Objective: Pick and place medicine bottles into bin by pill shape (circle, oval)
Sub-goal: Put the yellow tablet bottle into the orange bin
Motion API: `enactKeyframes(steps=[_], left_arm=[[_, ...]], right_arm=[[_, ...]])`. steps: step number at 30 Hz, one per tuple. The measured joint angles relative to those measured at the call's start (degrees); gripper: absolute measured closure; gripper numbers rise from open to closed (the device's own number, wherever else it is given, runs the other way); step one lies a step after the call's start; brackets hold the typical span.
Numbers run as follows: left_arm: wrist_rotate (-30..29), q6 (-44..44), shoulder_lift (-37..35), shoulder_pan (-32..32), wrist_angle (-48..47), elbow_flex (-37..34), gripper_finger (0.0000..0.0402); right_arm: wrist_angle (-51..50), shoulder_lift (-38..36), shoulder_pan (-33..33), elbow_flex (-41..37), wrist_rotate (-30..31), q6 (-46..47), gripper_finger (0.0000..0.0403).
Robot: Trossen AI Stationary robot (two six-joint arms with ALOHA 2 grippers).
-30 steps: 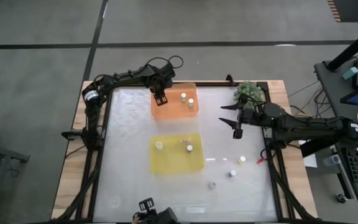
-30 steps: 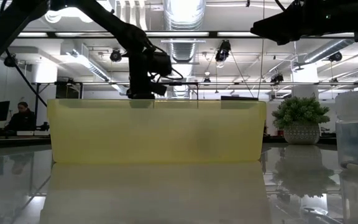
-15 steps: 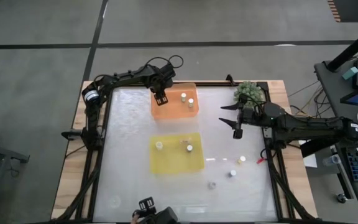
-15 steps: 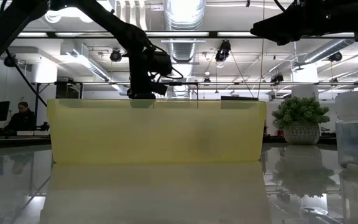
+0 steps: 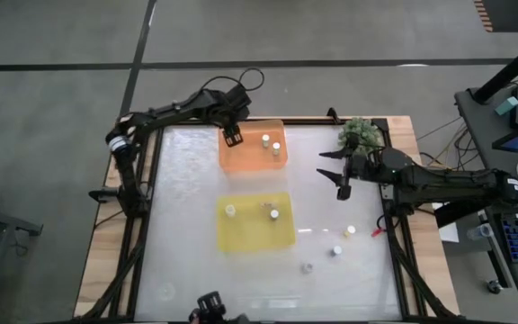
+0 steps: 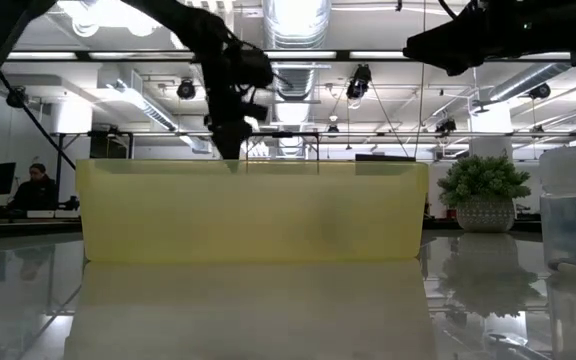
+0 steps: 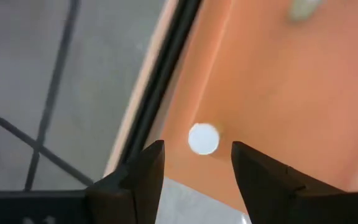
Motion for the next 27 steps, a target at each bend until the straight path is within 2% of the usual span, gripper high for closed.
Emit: enactKeyframes(steps=[3, 8, 19, 27], left_arm=[[1.4, -1.6, -3.7, -1.9, 0.9, -0.6, 0.0231], [5.6, -2.6, -10.7, -6.9, 8.4, -4.2, 0.0231], [6.1, -2.5, -28.3, -19.6, 34.3, -26.3, 0.0231], [6.2, 0.8, -38.2, -25.4, 53.7, -42.0, 0.023]], right_arm=[[-0.8, 0.0, 0.0, 0.0, 0.2, 3.3, 0.0188], [-3.7, 0.0, 0.0, 0.3, 0.2, 10.3, 0.0188], [-15.4, 0.0, 0.4, 2.8, -0.3, 25.0, 0.0188], [-21.9, 1.8, 3.4, 7.1, -0.4, 29.5, 0.0188]])
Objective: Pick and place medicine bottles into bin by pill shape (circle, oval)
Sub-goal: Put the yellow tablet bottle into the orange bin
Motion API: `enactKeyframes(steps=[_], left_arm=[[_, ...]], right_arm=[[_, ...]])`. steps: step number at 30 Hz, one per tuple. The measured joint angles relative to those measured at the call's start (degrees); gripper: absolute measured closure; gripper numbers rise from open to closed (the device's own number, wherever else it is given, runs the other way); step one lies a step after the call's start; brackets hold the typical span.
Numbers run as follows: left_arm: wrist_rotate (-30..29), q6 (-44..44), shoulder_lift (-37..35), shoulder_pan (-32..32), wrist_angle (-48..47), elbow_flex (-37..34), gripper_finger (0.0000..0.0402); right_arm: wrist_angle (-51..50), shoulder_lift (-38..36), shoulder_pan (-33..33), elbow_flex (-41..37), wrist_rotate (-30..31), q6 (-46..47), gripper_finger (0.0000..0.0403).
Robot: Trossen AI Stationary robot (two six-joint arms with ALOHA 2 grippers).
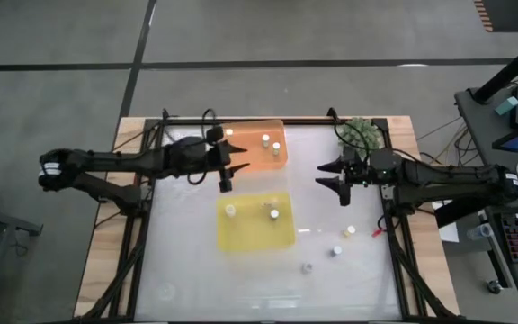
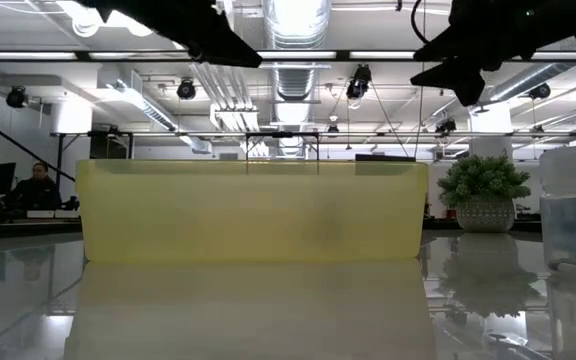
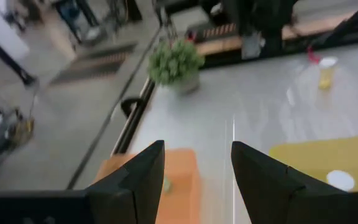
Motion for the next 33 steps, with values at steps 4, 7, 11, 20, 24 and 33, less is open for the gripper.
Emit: enactKeyframes(steps=[4, 7, 11, 20, 24, 33], left_arm=[[-0.1, 1.5, -3.4, -0.2, 10.3, -7.1, 0.023], [-0.1, 3.2, -5.3, -0.1, 16.7, -11.3, 0.023], [-1.0, 7.2, -7.7, 0.0, 22.4, -14.7, 0.023], [-4.3, 13.6, -11.2, 0.1, 22.8, -15.2, 0.023], [-4.6, 14.9, -11.5, 0.1, 22.8, -15.2, 0.023], [-5.4, 16.2, -10.9, 0.2, 22.3, -15.7, 0.023]], right_arm=[[-2.5, 2.9, 1.6, 3.3, 0.0, 2.6, 0.0188], [-6.4, 5.6, 2.7, 6.2, 0.0, 5.6, 0.0188], [-13.6, 9.6, 4.5, 10.3, -0.1, 10.6, 0.0188], [-35.5, 18.3, 8.4, 19.7, -1.1, 28.0, 0.0188], [-42.6, 21.7, 10.7, 21.4, -5.8, 36.9, 0.0188], [-58.5, 26.7, 14.1, 26.0, -10.3, 52.3, 0.0188]])
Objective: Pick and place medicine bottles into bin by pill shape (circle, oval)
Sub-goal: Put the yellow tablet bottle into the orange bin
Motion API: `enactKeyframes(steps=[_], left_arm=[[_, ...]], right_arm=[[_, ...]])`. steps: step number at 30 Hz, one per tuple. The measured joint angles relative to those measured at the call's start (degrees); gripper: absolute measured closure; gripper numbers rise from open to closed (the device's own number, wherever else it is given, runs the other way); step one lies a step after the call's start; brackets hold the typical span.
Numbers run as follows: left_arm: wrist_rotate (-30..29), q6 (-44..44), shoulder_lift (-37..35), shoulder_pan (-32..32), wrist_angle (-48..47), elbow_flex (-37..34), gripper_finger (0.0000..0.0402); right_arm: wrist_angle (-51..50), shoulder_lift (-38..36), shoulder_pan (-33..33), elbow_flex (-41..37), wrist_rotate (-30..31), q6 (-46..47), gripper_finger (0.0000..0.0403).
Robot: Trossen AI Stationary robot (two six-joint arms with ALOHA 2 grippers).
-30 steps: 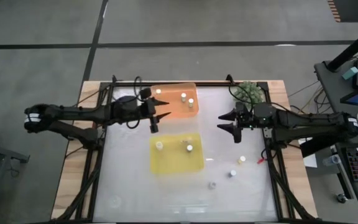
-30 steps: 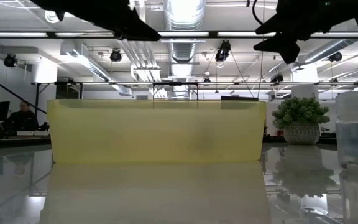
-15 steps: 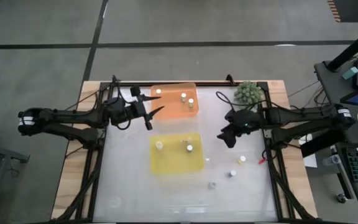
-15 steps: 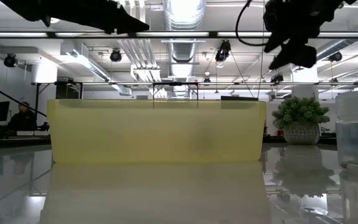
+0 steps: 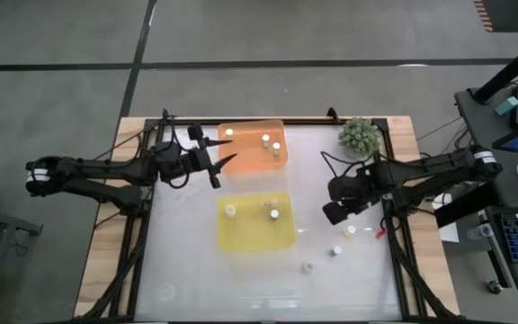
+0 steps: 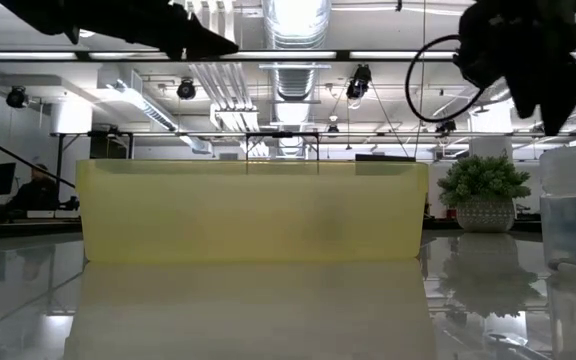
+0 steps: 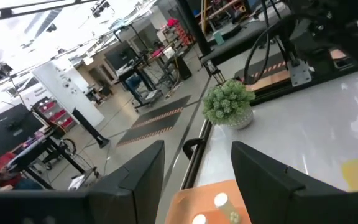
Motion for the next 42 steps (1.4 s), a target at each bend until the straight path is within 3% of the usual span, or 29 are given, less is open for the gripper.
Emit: enactKeyframes(steps=[5, 18, 42], left_arm=[[0.0, 0.3, -0.4, 0.0, -0.1, -0.9, 0.023], [-1.3, 0.6, -0.5, 0.0, 0.2, -1.0, 0.023], [-1.3, 0.5, -0.5, 0.0, 0.2, -1.3, 0.023]], right_arm=[[-6.5, 0.8, 2.5, 1.8, -0.1, 4.9, 0.0188], [-6.5, 1.8, 8.4, -1.3, 0.4, 13.6, 0.0188], [-3.3, 13.4, 11.5, -1.8, 1.3, 10.5, 0.0188]])
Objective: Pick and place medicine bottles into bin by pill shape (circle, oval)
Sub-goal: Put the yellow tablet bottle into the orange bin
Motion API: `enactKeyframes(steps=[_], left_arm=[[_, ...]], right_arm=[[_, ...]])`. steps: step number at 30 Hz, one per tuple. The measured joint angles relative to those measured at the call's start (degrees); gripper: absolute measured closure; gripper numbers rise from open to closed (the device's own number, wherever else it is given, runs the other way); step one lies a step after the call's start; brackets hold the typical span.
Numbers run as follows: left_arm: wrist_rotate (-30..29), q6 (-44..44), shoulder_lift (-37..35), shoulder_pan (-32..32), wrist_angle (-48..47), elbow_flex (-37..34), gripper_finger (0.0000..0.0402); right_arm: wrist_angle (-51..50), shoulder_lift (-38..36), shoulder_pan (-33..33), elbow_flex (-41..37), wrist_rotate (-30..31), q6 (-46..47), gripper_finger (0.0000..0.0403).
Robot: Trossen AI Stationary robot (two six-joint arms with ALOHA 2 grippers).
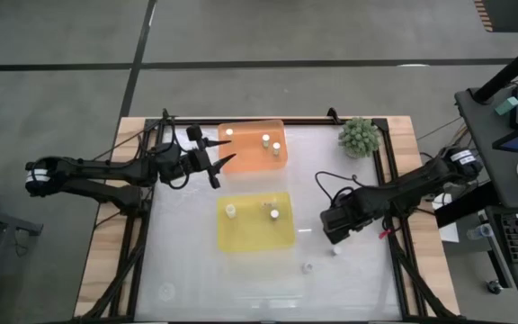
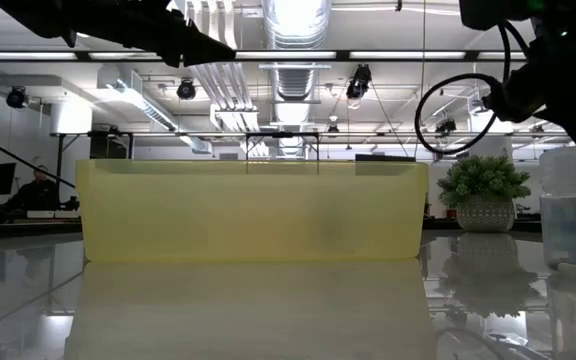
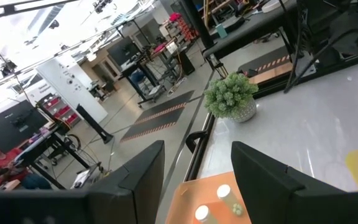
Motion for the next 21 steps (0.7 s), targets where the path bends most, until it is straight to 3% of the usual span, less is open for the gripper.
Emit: enactKeyframes(steps=[13, 21], left_arm=[[0.0, 0.0, 0.0, 0.2, 0.3, -0.1, 0.023], [0.0, 0.0, 0.0, 0.2, 0.3, -0.1, 0.023]], right_arm=[[0.3, 2.1, 0.0, -0.6, -0.2, -2.5, 0.0193], [0.5, 2.0, 0.0, -1.9, -1.1, -2.5, 0.0257]])
